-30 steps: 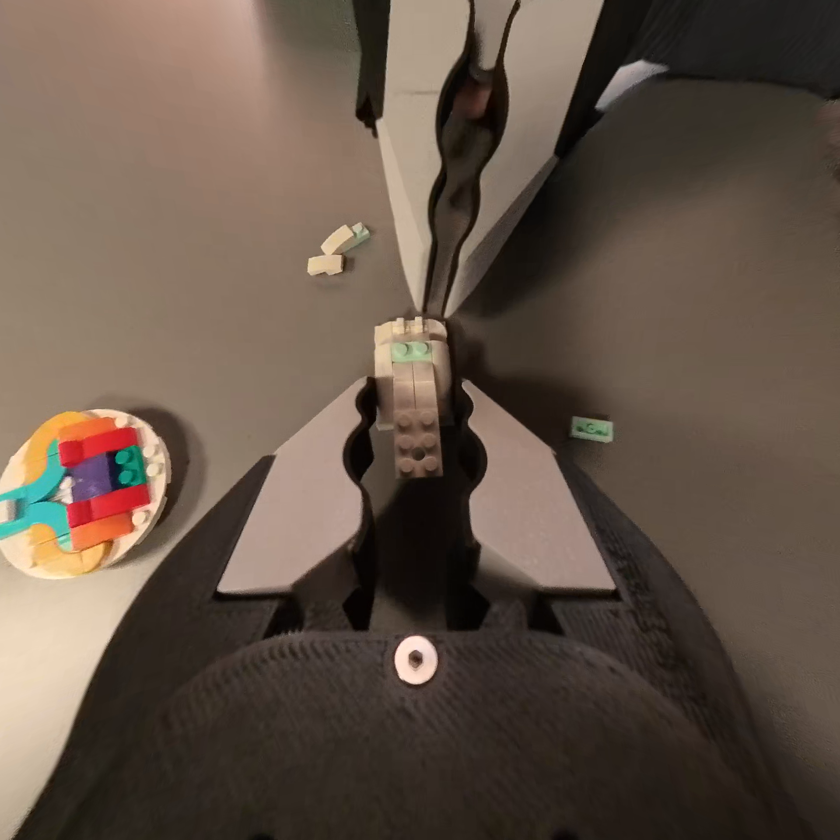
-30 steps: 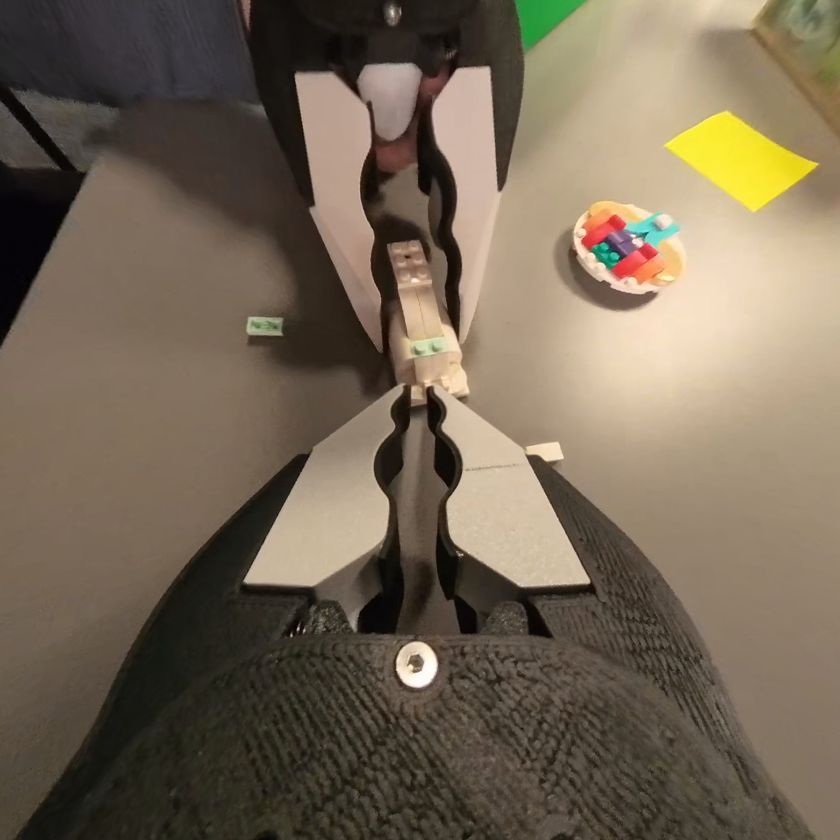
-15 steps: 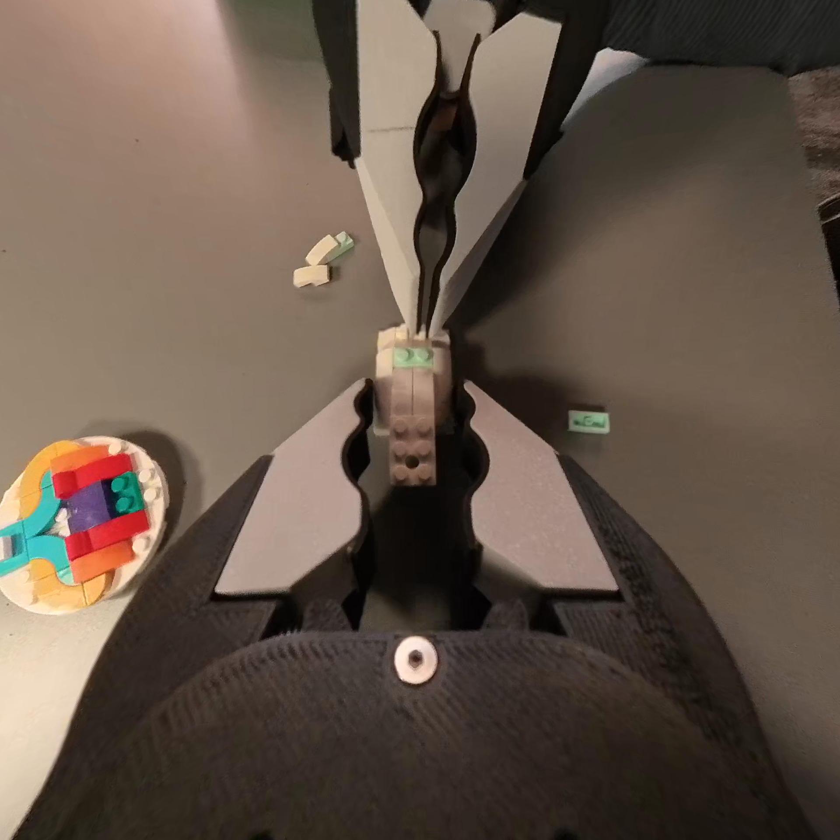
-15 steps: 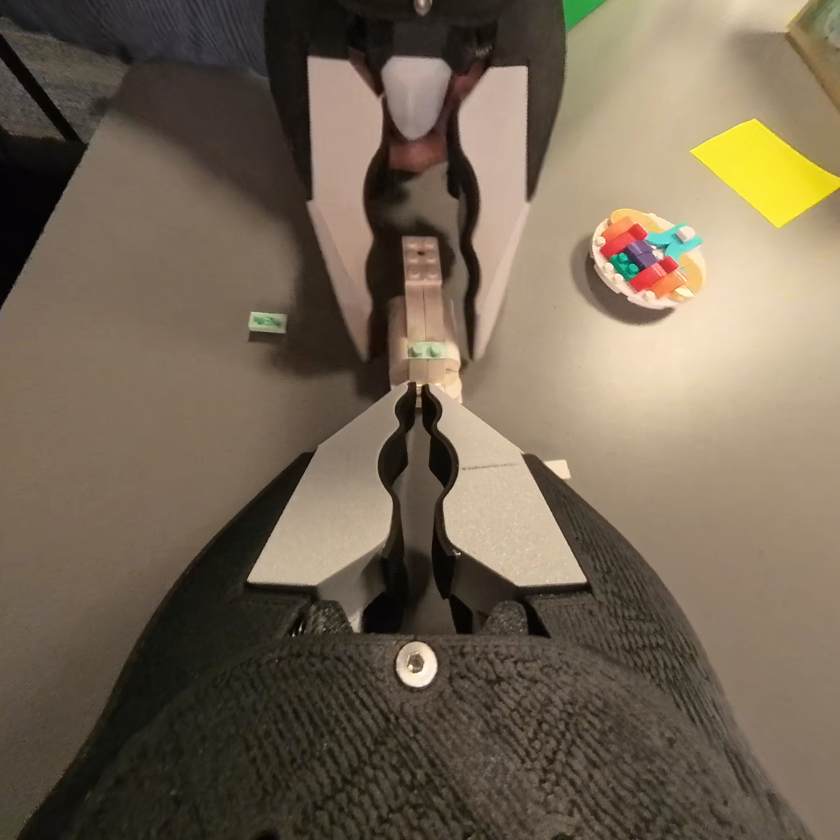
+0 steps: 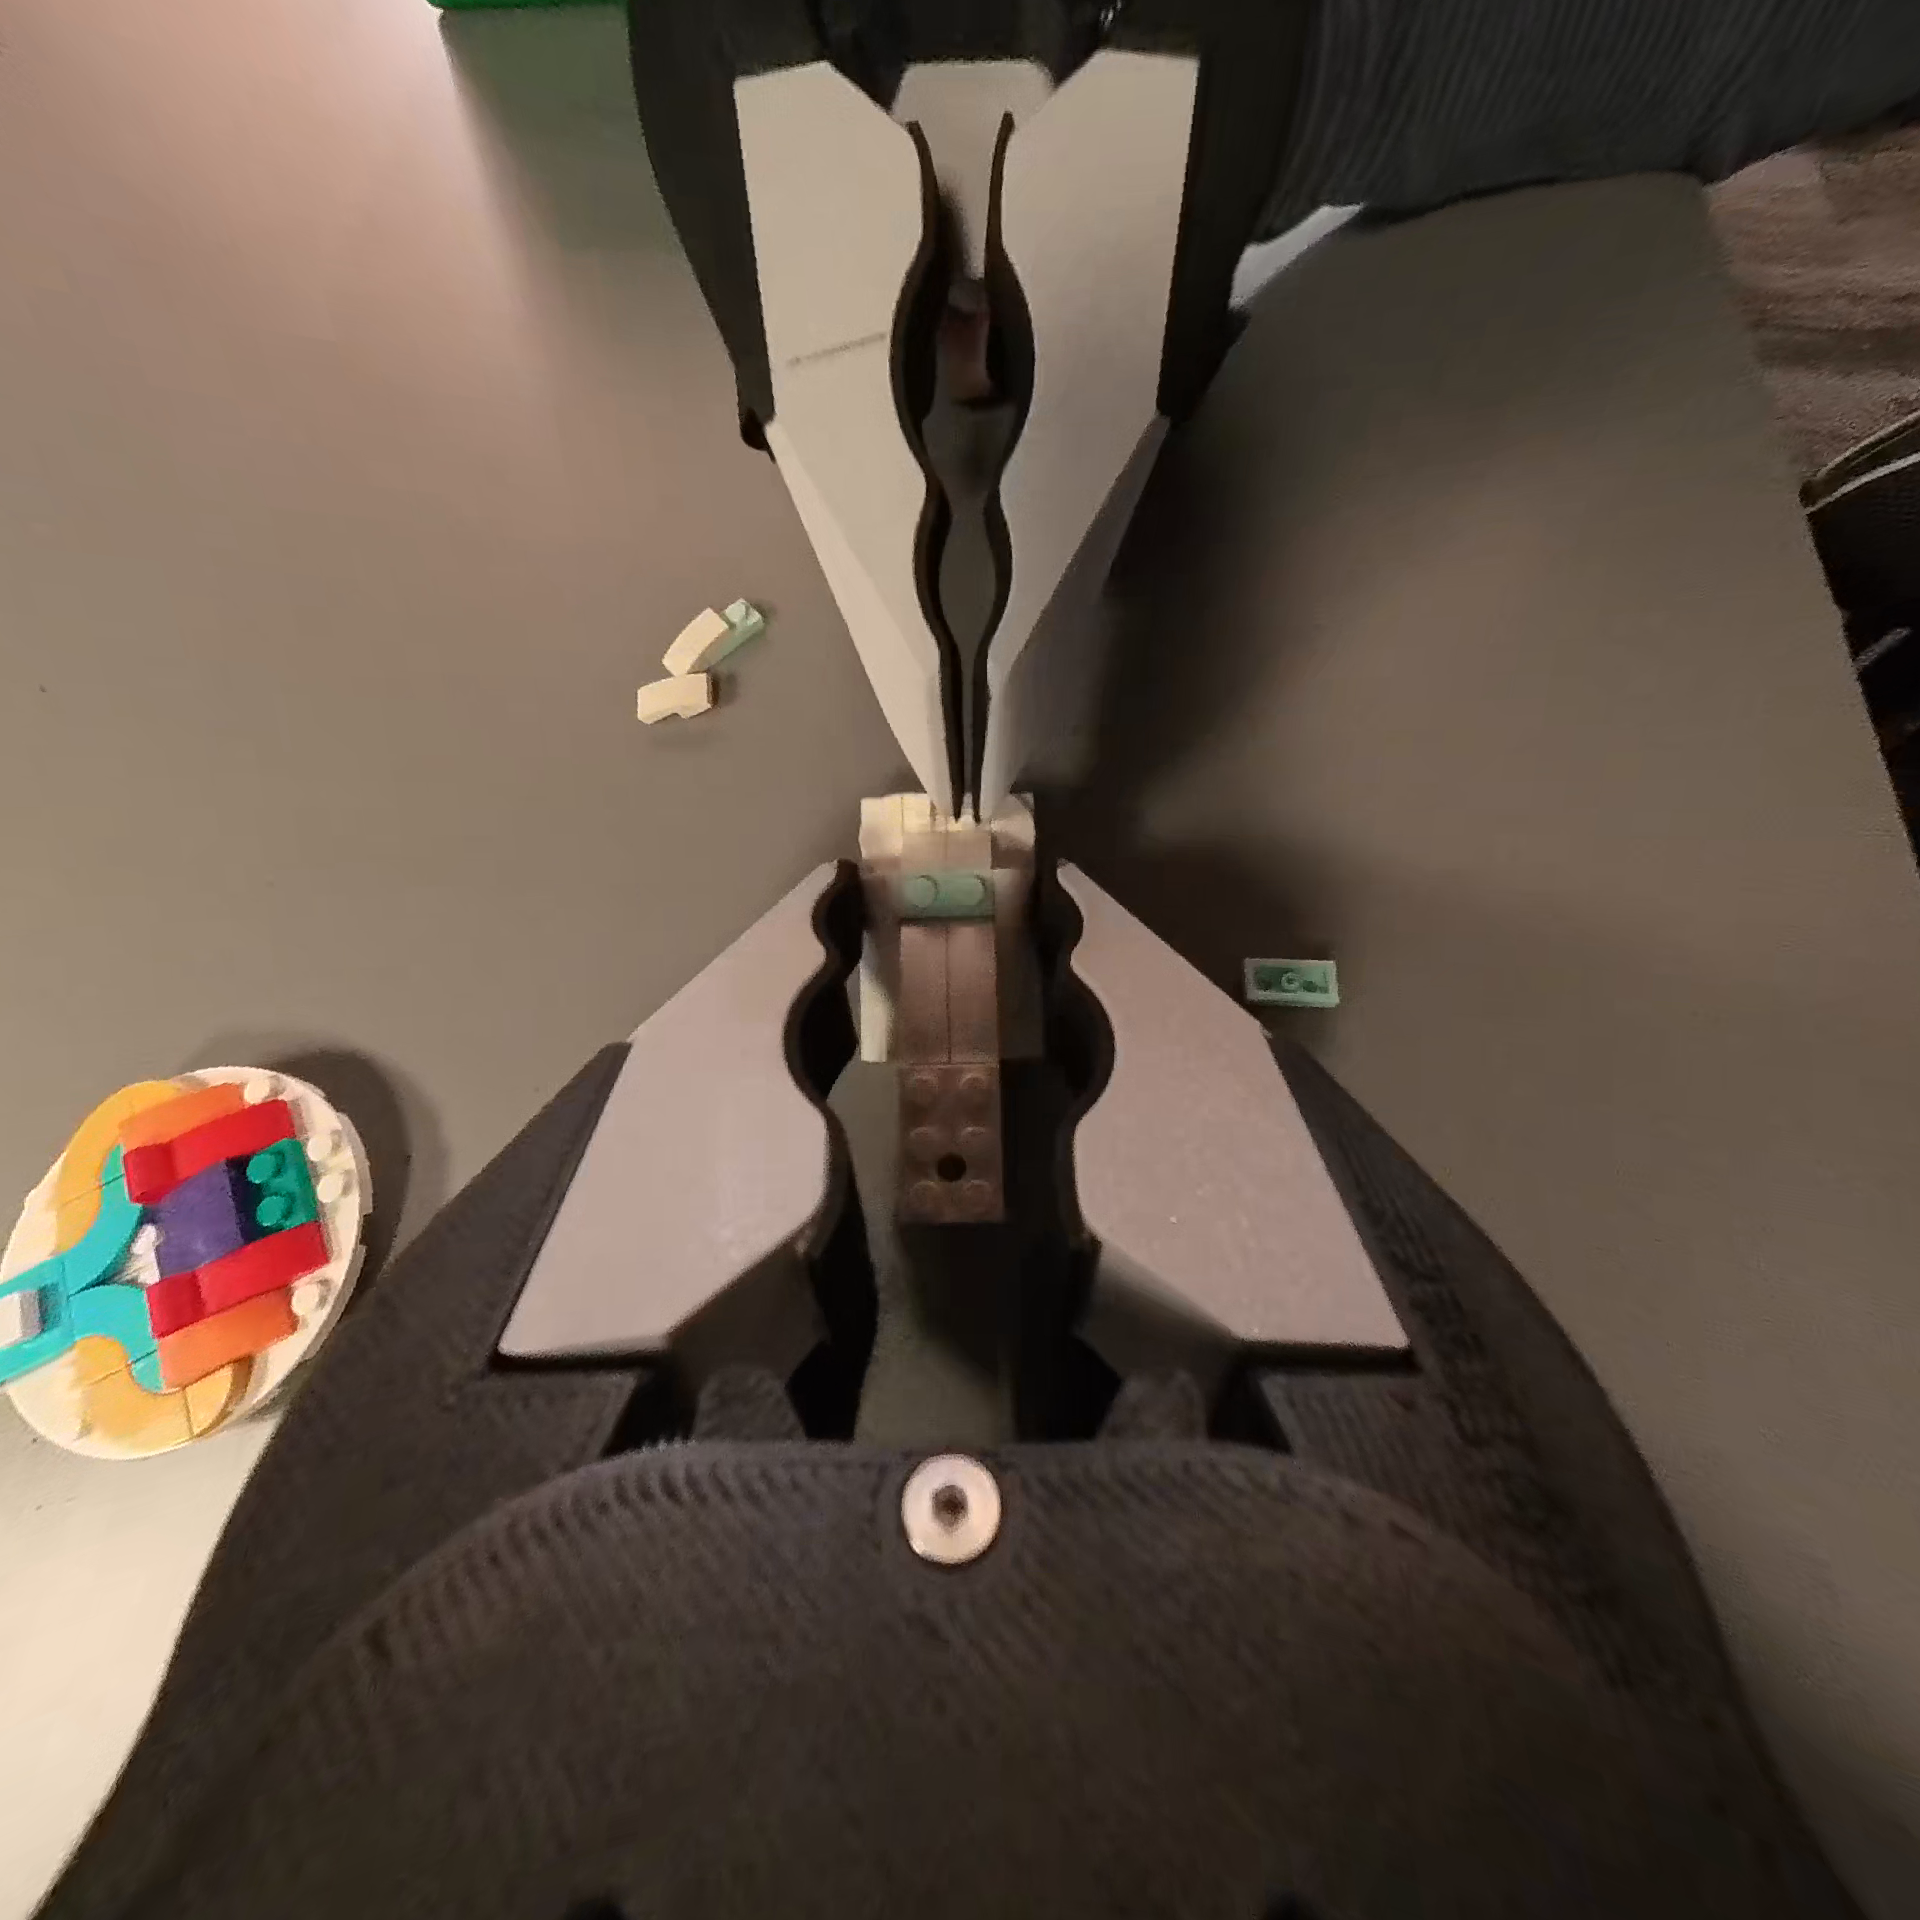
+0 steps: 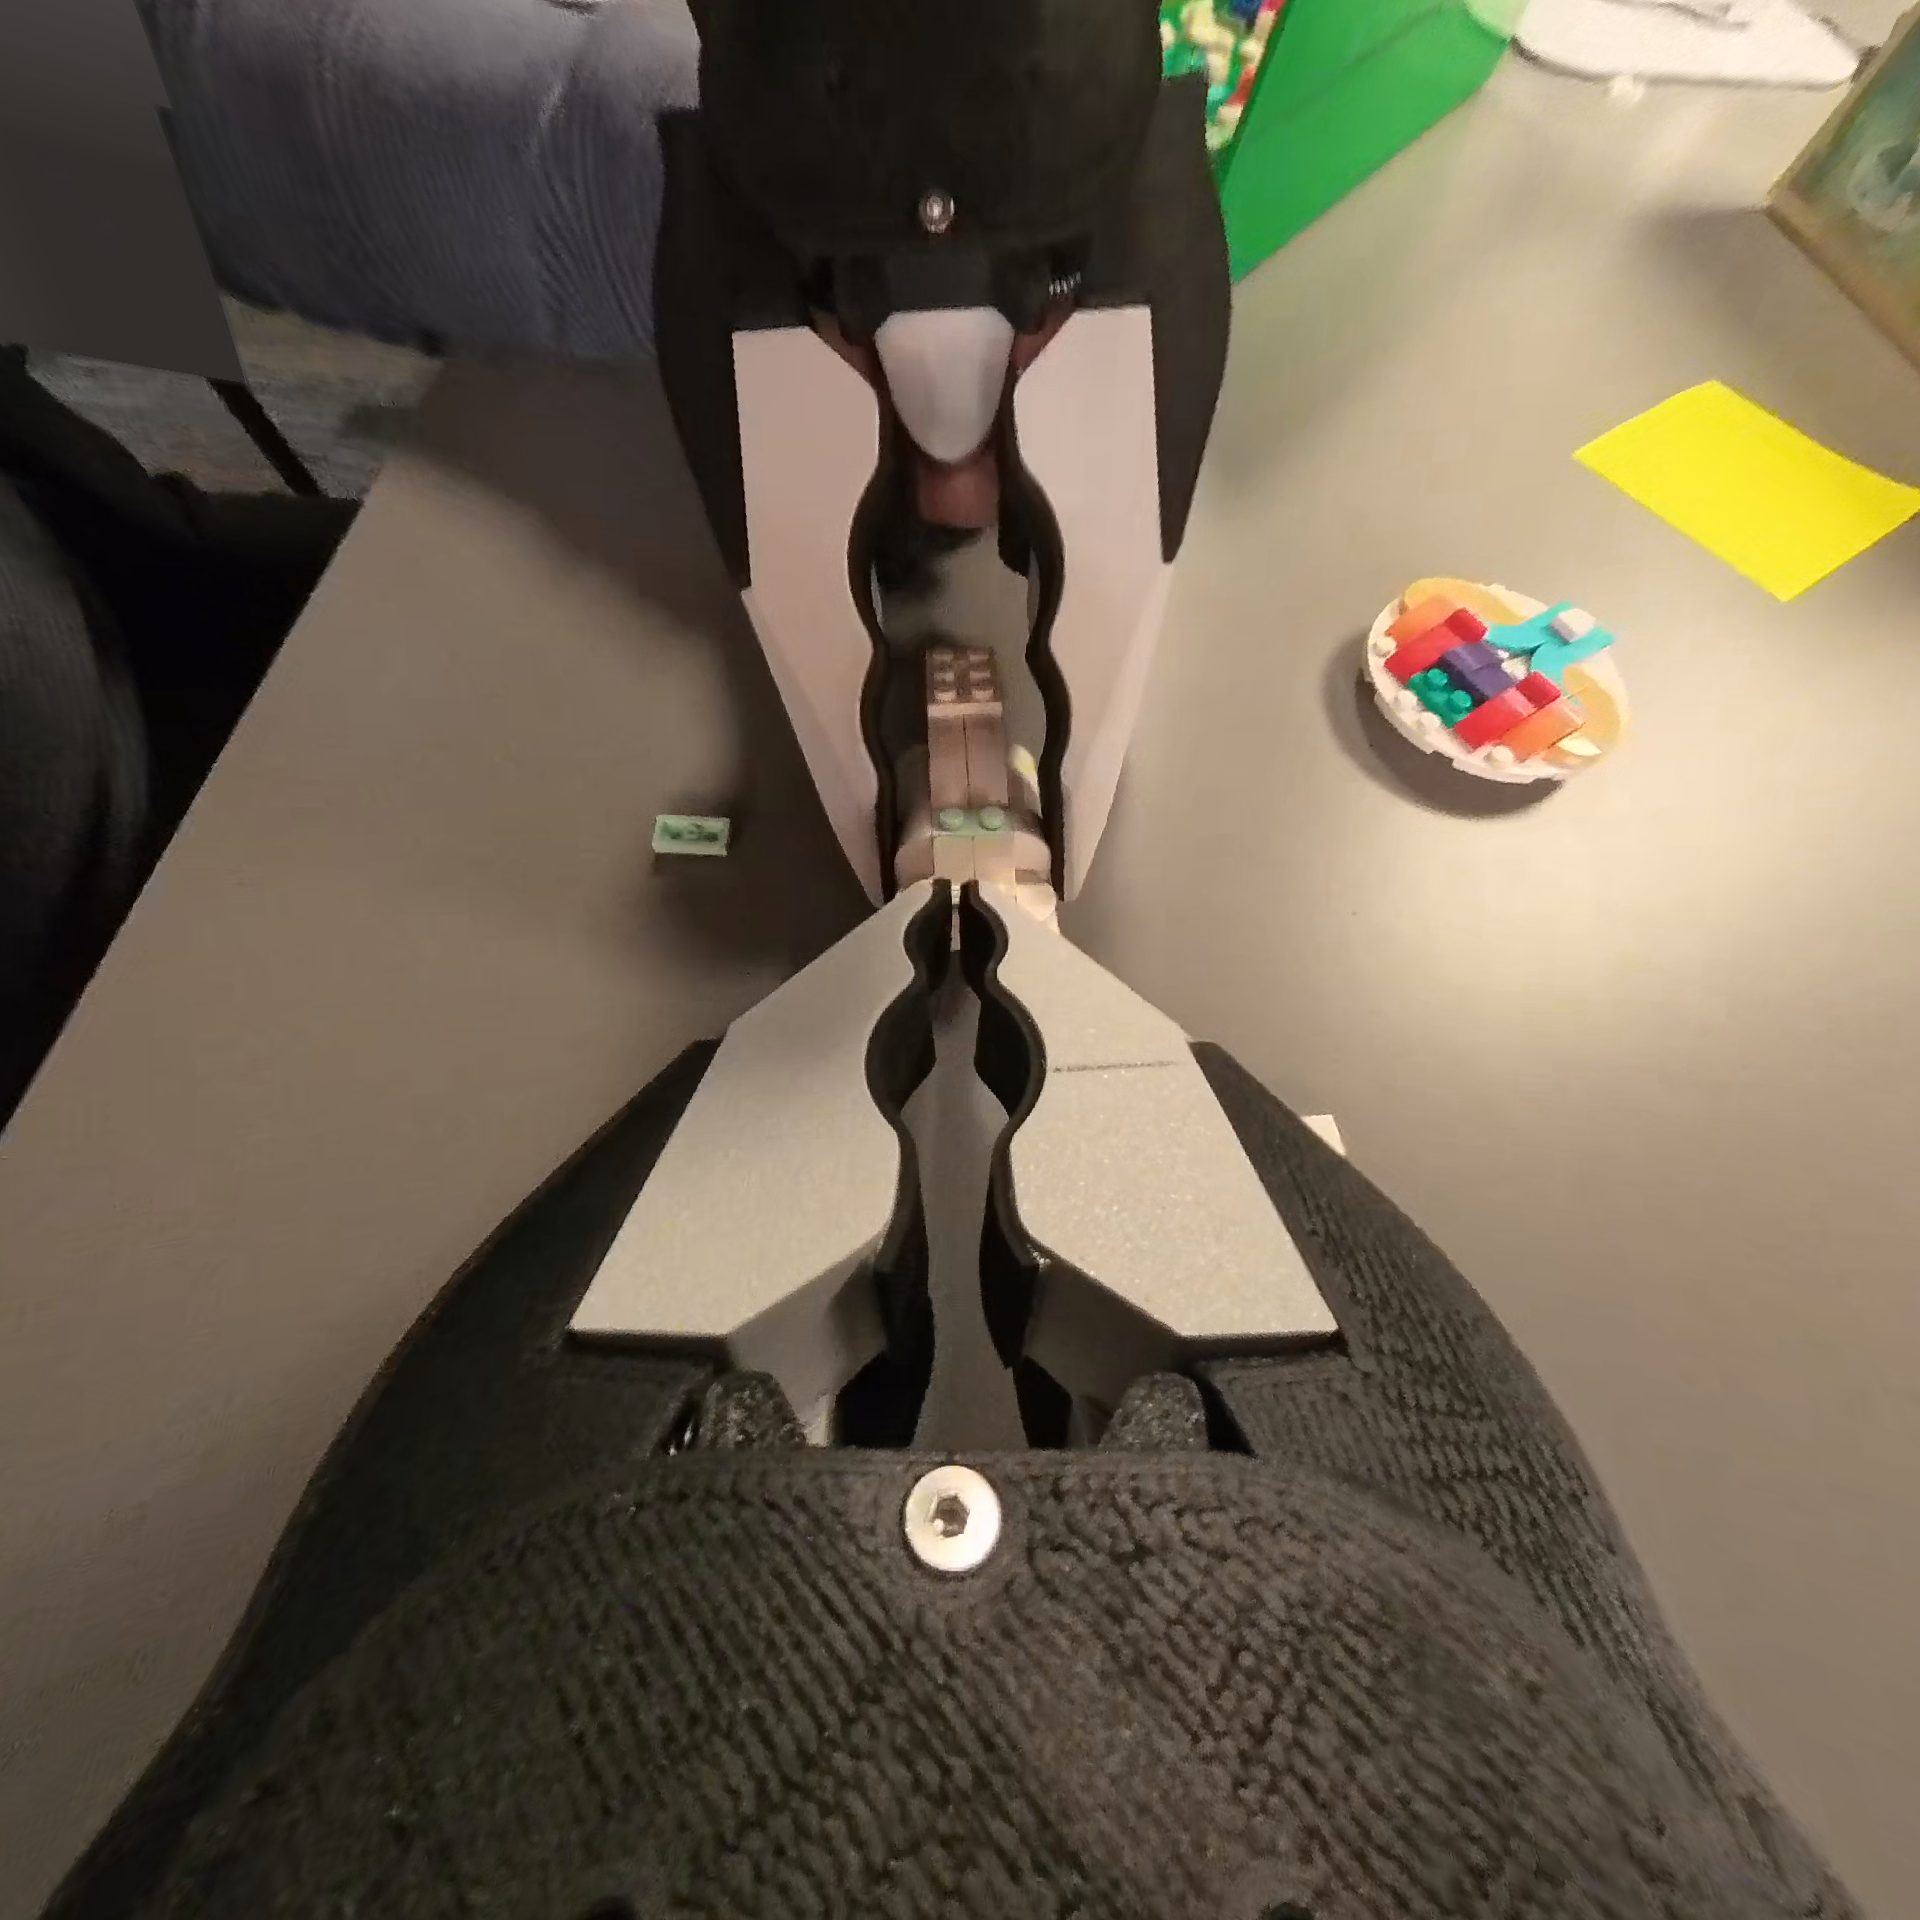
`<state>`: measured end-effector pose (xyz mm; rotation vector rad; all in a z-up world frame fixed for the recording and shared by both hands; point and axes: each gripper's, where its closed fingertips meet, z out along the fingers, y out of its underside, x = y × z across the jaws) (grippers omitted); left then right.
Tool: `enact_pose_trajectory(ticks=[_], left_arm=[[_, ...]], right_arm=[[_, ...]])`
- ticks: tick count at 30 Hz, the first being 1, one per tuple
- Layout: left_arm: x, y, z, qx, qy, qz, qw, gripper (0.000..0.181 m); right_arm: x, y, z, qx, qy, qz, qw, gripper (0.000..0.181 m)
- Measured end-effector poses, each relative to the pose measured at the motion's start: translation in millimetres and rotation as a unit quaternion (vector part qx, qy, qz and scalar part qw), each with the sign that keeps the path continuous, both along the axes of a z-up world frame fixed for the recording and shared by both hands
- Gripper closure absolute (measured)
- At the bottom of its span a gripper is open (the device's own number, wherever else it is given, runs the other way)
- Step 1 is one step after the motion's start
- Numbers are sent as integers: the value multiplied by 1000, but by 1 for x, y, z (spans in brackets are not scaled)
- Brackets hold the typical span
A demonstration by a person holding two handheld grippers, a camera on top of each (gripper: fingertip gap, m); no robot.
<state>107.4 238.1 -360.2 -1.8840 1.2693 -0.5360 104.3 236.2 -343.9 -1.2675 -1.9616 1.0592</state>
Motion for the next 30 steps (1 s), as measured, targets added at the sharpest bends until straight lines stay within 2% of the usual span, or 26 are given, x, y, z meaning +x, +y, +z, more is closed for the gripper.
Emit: enact_pose_trajectory(ticks=[19,20,22,26,28,30], left_arm=[[4,-1,13,26,-44,1,999,147],[4,-1,13,27,-43,2,999,148],[-3,2,-7,5,20,15,1000,150],[-3,2,-6,21,26,16,999,149],[-3,3,-7,7,23,21,999,149],[-4,5,-6,9,22,28,999,149]], right_arm=[[-4,-6,23,-26,74,-2,997,181],[-4,-8,27,-35,85,2,996,181],[-1,-9,76,-145,202,5,969,181],[10,30,45,-24,128,-71,989,181],[9,24,26,-19,73,-55,996,169],[3,11,6,6,24,-32,999,164]])
